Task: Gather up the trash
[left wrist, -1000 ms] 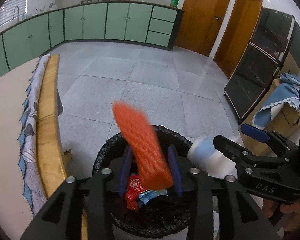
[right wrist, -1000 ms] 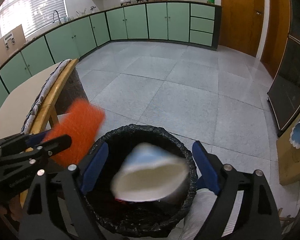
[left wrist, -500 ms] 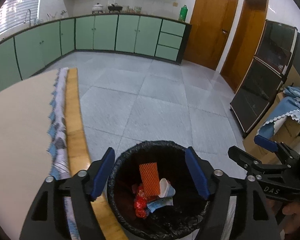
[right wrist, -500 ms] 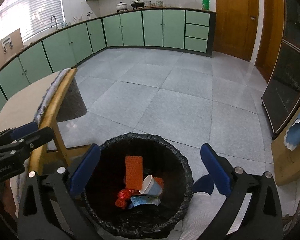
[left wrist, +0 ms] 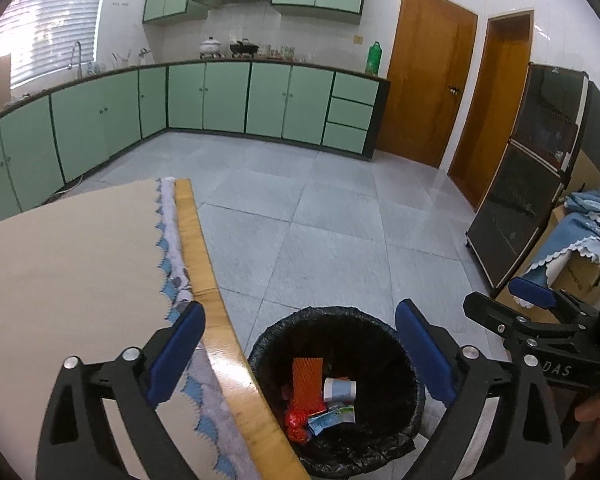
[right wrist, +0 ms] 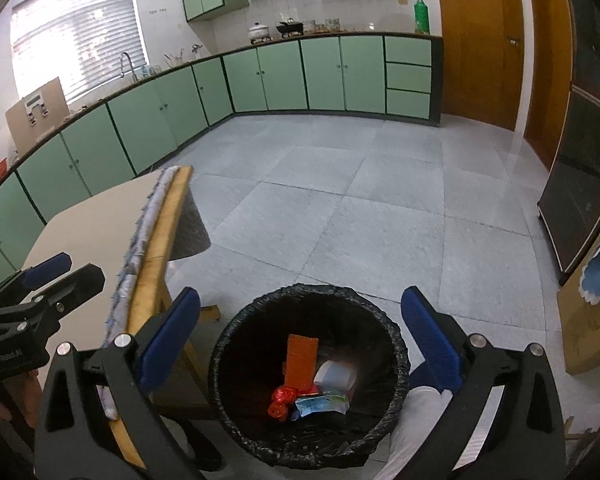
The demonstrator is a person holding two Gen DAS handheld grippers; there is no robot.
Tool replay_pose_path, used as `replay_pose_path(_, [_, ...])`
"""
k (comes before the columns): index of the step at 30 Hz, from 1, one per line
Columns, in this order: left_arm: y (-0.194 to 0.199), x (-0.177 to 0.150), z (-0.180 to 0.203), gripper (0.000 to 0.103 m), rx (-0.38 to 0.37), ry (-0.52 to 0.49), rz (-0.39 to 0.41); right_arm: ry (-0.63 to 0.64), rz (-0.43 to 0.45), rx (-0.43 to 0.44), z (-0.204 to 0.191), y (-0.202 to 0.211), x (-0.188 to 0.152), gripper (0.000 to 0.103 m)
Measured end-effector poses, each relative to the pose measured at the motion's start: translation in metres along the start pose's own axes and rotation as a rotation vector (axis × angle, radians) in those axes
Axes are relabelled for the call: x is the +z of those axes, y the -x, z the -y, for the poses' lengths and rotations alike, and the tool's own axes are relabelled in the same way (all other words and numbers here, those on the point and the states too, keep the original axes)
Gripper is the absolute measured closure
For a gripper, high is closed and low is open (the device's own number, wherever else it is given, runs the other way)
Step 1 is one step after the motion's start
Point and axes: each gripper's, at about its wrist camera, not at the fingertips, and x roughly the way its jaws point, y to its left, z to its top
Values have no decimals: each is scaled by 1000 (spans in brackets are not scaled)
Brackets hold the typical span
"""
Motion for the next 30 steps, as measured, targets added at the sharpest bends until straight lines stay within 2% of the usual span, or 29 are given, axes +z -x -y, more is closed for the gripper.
replay_pose_path(16, [86,-16,-7,6,56,2,80,32,99,72,-39,83,-8,5])
replay_pose_path(30, [141,-37,-8,6,92,-1,158,72,157,94,-66,128,-32,5])
